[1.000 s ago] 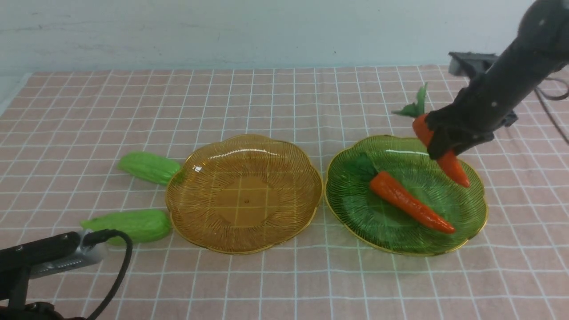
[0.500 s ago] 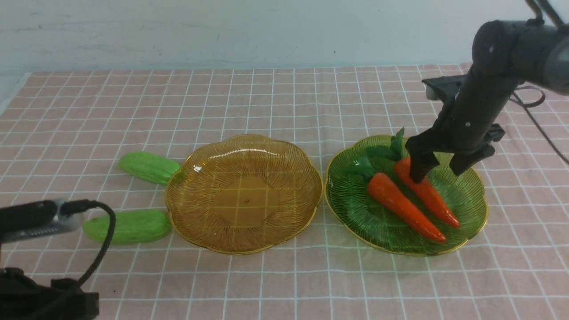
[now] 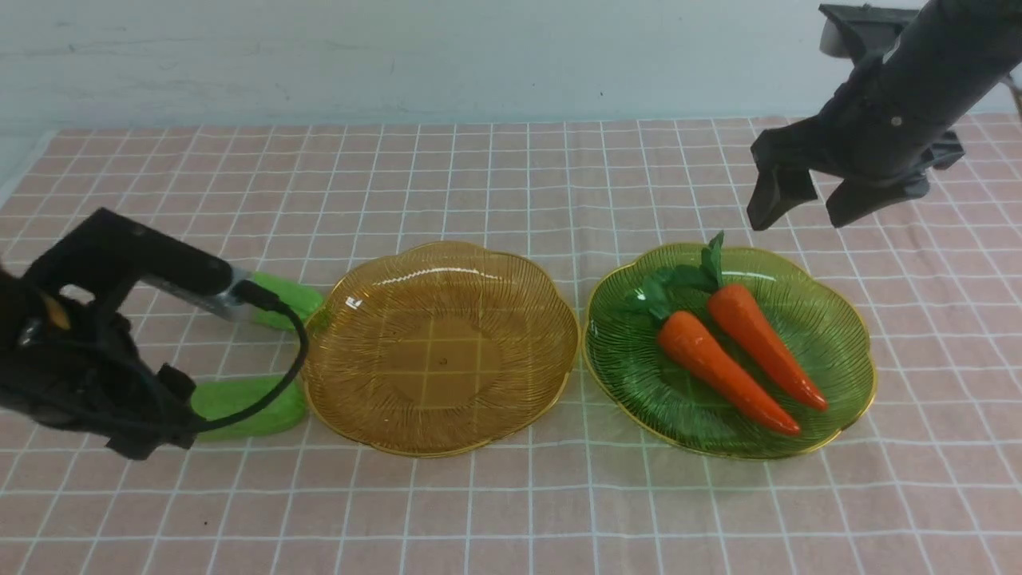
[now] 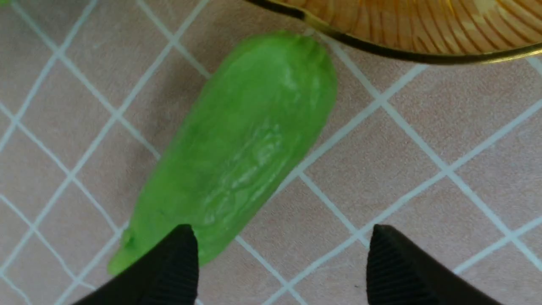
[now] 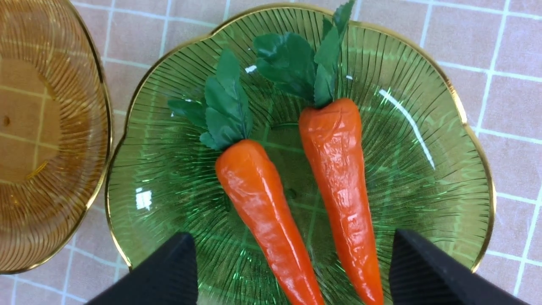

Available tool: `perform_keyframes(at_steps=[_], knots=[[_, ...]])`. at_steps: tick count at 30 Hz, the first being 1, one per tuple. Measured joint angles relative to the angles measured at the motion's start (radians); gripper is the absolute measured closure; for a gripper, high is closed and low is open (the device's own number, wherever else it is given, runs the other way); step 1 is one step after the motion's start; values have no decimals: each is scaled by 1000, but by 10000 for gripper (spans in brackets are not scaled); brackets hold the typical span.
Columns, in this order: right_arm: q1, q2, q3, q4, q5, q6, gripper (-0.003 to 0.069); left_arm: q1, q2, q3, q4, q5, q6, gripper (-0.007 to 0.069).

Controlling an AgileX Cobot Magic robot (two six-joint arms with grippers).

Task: Put different types of vegetables on the plate.
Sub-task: 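Put the green cucumber next to the left plate into that plate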

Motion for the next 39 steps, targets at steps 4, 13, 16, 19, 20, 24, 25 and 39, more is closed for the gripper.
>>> perform_keyframes(at_steps=[4, 13, 16, 19, 20, 24, 25, 39], knots=[[0, 0, 0, 23, 0, -13, 108, -54, 44, -6, 167, -17, 5, 141], [0, 0, 0, 28, 0, -19, 108, -76, 129, -8, 284, -70, -45, 141], [0, 0, 0, 28, 0, -21, 108, -76, 167, -15, 317, -74, -89, 146], [0, 0, 0, 28, 0, -22, 108, -79, 180, -21, 366, -67, -189, 207], [0, 0, 0, 33, 0, -22, 108, -80, 181, -21, 385, -55, -244, 237], [0, 0, 0, 48, 0, -22, 108, -80, 177, -50, 425, 64, -385, 323], [0, 0, 0, 53, 0, -22, 108, -80, 166, -92, 420, 115, -440, 325], [0, 0, 1, 74, 0, -29, 108, -80, 134, -343, -317, 45, -587, 319]])
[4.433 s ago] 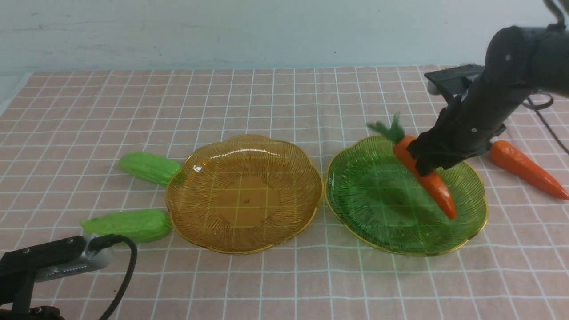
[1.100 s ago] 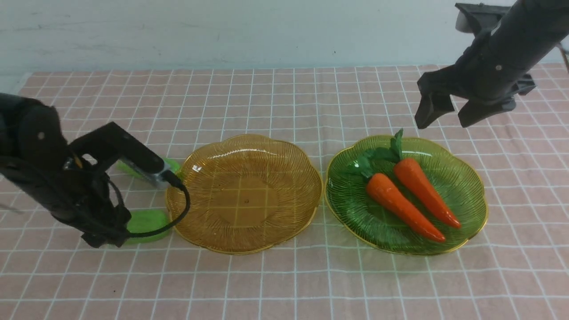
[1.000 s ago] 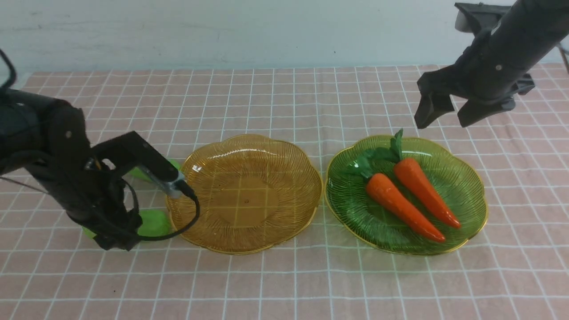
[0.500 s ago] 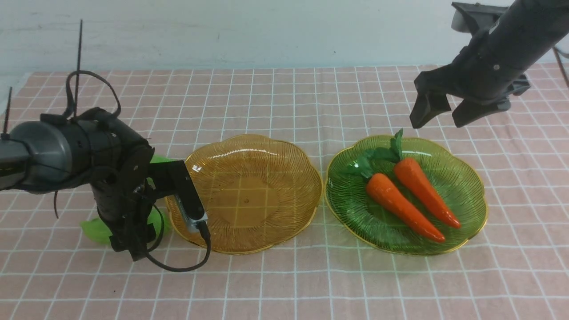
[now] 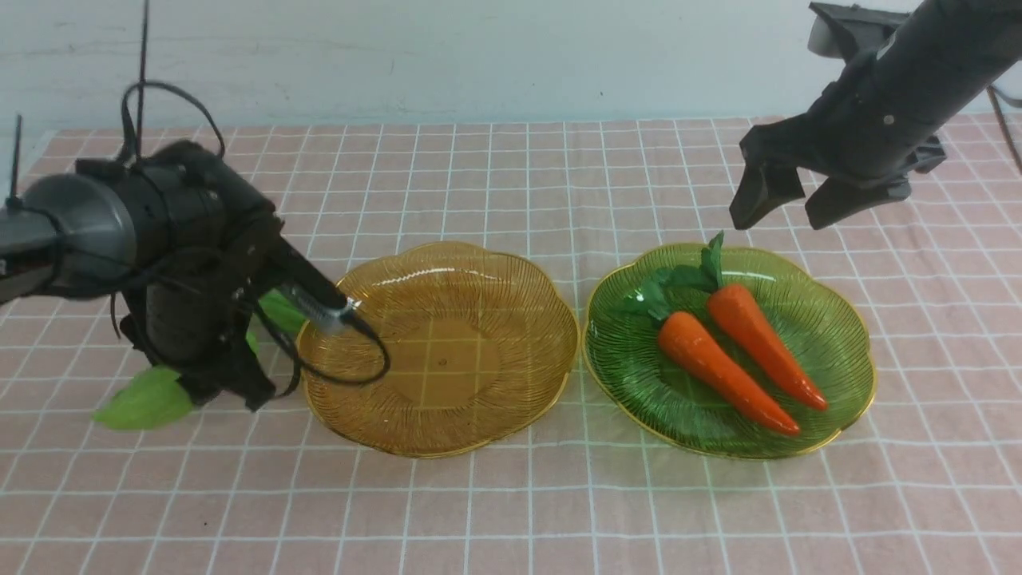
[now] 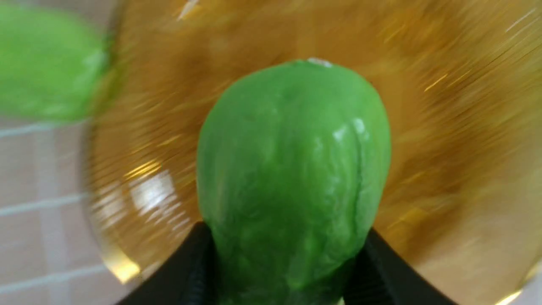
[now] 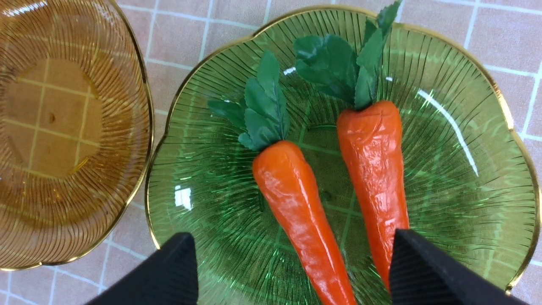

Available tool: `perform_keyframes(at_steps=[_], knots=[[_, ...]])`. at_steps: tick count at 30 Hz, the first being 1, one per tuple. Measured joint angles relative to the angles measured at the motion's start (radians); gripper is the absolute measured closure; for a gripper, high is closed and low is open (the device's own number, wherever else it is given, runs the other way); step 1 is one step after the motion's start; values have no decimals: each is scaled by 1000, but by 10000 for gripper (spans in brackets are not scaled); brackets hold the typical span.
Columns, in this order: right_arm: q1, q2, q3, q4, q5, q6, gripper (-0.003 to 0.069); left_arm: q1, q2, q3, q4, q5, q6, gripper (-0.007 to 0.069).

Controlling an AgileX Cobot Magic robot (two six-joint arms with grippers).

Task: Put different types of vegetables on the plate.
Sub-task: 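Put the green cucumber next to the left plate into that plate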

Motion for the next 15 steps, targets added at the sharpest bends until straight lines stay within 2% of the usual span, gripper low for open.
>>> perform_keyframes(at_steps=[2, 7, 10, 13, 15], knots=[[0, 0, 0, 0, 0, 0, 108, 0, 10, -2, -71, -48, 0, 301], [0, 0, 0, 0, 0, 0, 108, 0, 46, -2, -153, -89, -17, 223], [0, 0, 0, -1, 0, 0, 108, 0, 66, -2, -181, -102, -63, 96], [0, 0, 0, -2, 0, 0, 108, 21, 67, -2, -180, -181, -123, -13], [0, 0, 0, -1, 0, 0, 108, 101, 68, -2, -177, -235, -263, -51]])
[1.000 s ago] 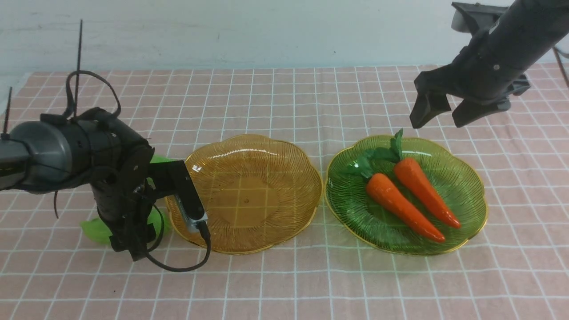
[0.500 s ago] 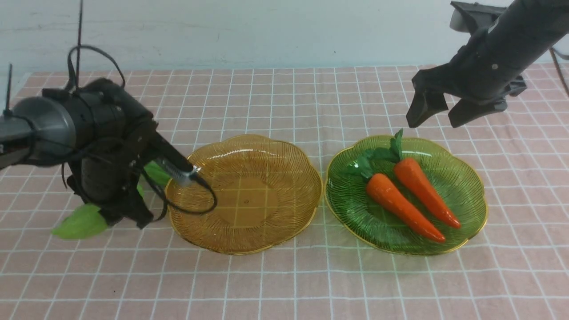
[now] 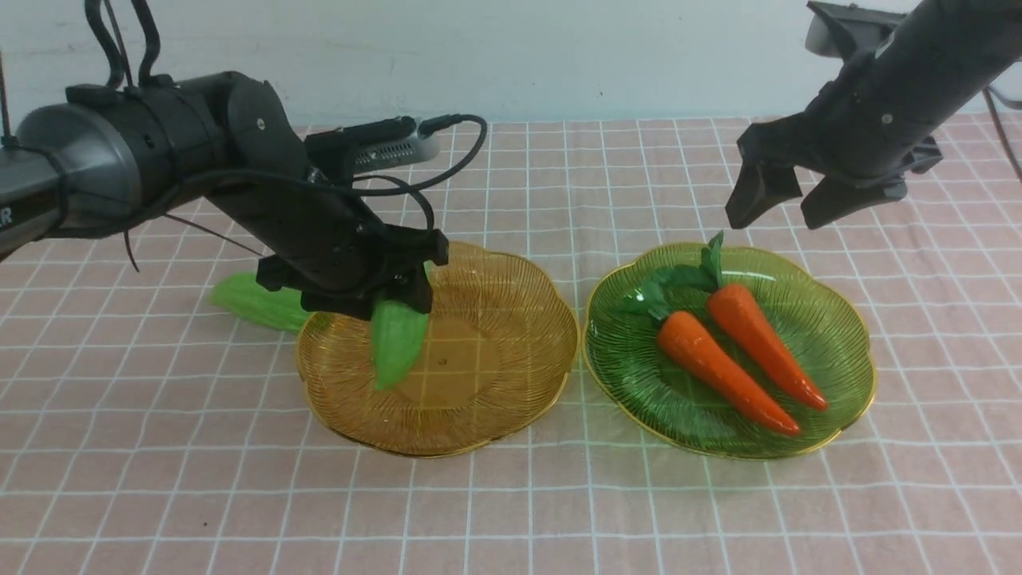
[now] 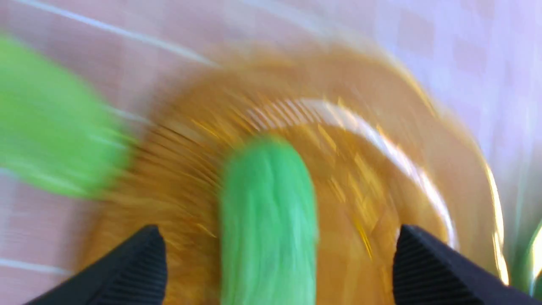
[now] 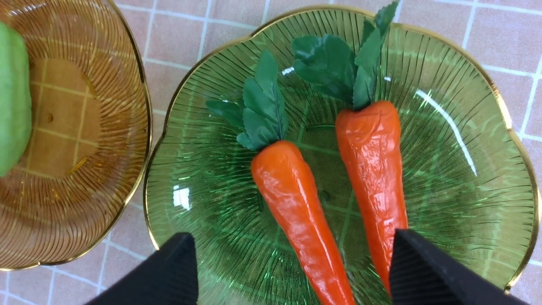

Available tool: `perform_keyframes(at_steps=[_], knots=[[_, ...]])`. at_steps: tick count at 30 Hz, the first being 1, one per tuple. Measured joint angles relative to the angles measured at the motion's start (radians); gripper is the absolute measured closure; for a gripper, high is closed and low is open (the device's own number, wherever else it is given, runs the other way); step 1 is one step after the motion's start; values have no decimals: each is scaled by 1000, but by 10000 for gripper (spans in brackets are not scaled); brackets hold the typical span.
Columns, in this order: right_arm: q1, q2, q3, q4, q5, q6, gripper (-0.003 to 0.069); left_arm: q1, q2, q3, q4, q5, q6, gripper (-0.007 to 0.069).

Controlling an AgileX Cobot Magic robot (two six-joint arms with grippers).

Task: Put different types of vegetables on the plate.
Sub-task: 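Put the green cucumber next to the left plate into that plate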

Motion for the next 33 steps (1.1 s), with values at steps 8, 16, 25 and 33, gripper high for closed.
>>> perform_keyframes(at_steps=[8, 16, 25, 33], knots=[[0, 0, 0, 2, 0, 0, 108, 191, 36, 0, 33, -6, -279, -13], [0, 0, 0, 2, 0, 0, 108, 206, 110, 0, 28, -42, -309, 52], [0, 0, 0, 3, 0, 0, 108, 206, 195, 0, -4, -154, -349, 62], [0, 0, 0, 3, 0, 0, 108, 206, 190, -4, -13, -147, -230, 259]])
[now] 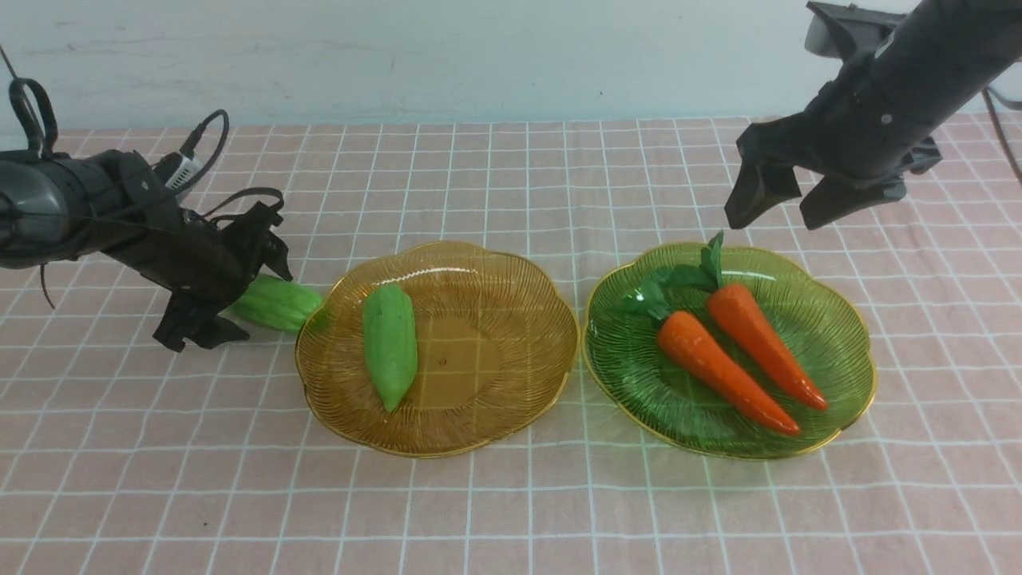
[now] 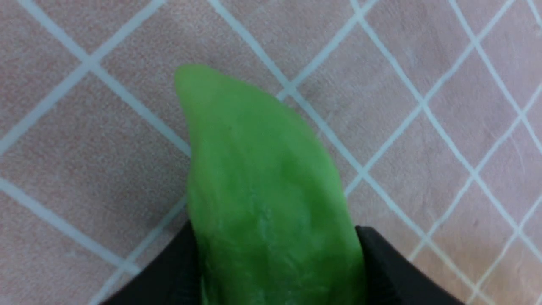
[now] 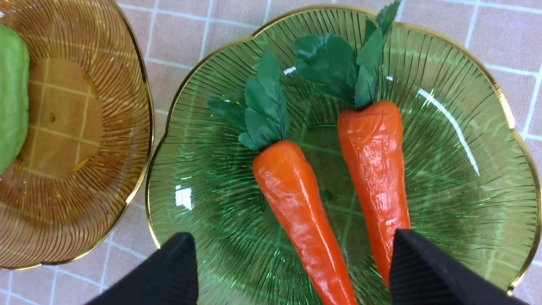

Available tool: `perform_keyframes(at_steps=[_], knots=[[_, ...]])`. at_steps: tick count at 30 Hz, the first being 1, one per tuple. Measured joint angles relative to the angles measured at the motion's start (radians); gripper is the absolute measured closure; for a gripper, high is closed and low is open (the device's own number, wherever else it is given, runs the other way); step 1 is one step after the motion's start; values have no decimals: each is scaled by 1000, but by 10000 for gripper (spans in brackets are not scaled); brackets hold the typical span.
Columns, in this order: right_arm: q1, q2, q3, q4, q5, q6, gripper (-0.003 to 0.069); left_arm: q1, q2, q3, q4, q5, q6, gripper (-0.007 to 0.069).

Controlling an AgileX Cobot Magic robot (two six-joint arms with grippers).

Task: Put different types of vegetables on the plate.
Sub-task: 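Put the green cucumber next to the left plate into that plate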

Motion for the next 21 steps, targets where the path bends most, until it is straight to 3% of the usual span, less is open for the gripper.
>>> perform_keyframes(at_steps=[7, 14, 18, 21], knots=[[0, 0, 0, 0, 0, 0, 108, -9, -125, -54, -24, 168, 334, 310], [0, 0, 0, 16, 0, -2, 139, -114, -213, -75, -112, 295, 531, 310], [0, -2, 0, 22, 0, -4, 222, -209, -193, -75, -121, 305, 555, 307], [0, -12, 0, 22, 0, -4, 332, -265, -171, -75, -121, 293, 562, 288]])
